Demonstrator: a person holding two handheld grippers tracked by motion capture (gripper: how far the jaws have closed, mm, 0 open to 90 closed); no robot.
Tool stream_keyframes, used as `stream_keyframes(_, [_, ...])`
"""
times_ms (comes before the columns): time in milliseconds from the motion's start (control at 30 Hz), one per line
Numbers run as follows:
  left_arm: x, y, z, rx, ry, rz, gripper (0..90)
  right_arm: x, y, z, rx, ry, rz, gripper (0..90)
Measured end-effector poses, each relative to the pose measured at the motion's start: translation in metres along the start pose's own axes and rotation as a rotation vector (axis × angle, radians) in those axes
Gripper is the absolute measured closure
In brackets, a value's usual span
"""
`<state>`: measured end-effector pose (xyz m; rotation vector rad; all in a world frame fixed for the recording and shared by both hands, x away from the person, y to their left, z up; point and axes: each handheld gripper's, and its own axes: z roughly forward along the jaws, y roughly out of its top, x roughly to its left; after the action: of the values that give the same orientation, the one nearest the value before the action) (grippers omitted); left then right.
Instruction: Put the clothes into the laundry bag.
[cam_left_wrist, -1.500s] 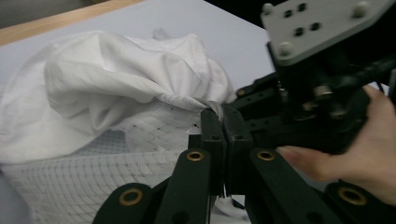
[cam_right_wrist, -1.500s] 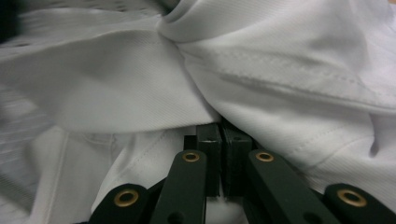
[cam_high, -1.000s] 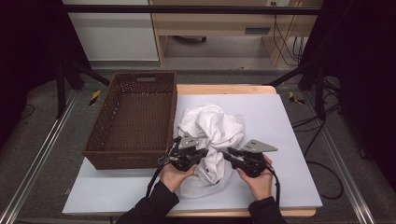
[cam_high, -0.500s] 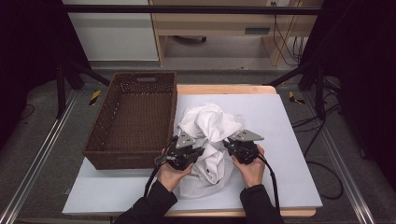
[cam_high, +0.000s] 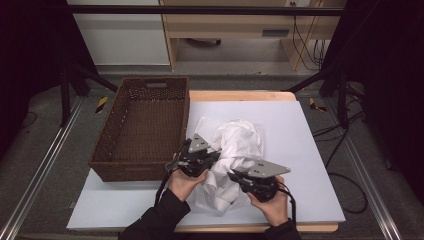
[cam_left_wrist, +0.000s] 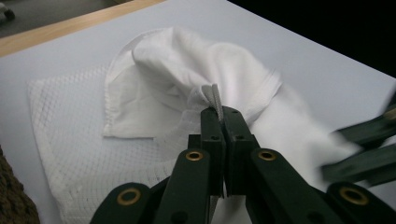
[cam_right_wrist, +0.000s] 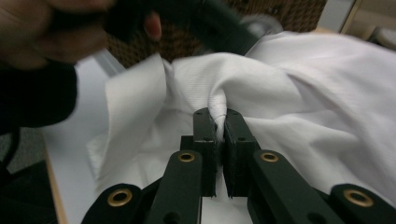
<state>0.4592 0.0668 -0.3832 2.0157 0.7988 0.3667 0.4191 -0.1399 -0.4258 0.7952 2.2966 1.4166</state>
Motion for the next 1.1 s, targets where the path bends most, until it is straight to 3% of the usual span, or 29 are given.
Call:
stream_keyframes(100, [-0.006, 0.003, -0.002, -0.003, -0.016, 0.018, 88.5, -0.006, 0.0, 0.028, 0.051, -0.043, 0.03, 85.9])
stream_keyframes(200, [-0.01, 0.002, -0.002, -0.006, -0.052, 0.018, 88.7, -0.016, -0.001, 0.054, 0.081, -0.077, 0.111, 86.1])
stream_keyframes(300, [-0.013, 0.0, -0.003, 0.0, -0.063, 0.027, 88.8, -0.026, -0.008, 0.081, 0.138, -0.197, 0.139, 86.3])
stream_keyframes(367, [-0.01, -0.007, -0.003, 0.002, -0.057, 0.025, 88.9, -0.035, -0.016, 0.089, 0.121, -0.254, 0.183, 86.3])
stream_keyframes(400, [-0.008, -0.009, -0.002, -0.002, -0.064, 0.014, 88.9, -0.037, -0.018, 0.089, 0.099, -0.247, 0.217, 86.1])
stream_keyframes(500, [0.002, -0.016, -0.001, -0.017, -0.056, -0.016, 88.7, -0.034, -0.02, 0.079, 0.071, -0.234, 0.192, 84.1])
stream_keyframes(600, [0.005, -0.018, 0.002, -0.019, -0.04, -0.022, 88.6, -0.034, -0.018, 0.062, 0.032, -0.189, 0.189, 77.3])
stream_keyframes(733, [0.006, -0.02, 0.005, -0.012, -0.016, -0.001, 88.6, -0.031, -0.015, 0.034, -0.027, -0.144, 0.161, 64.2])
stream_keyframes(867, [0.007, -0.022, 0.007, 0.002, 0.005, 0.018, 88.4, -0.032, -0.015, 0.002, -0.106, -0.122, 0.164, 54.3])
stream_keyframes(967, [0.009, -0.024, 0.006, 0.002, 0.008, 0.025, 88.3, -0.035, -0.022, -0.016, -0.079, -0.165, 0.166, 46.9])
stream_keyframes(1100, [0.01, -0.024, 0.007, 0.004, 0.008, 0.021, 88.2, -0.04, -0.043, -0.02, -0.006, -0.209, 0.197, 47.4])
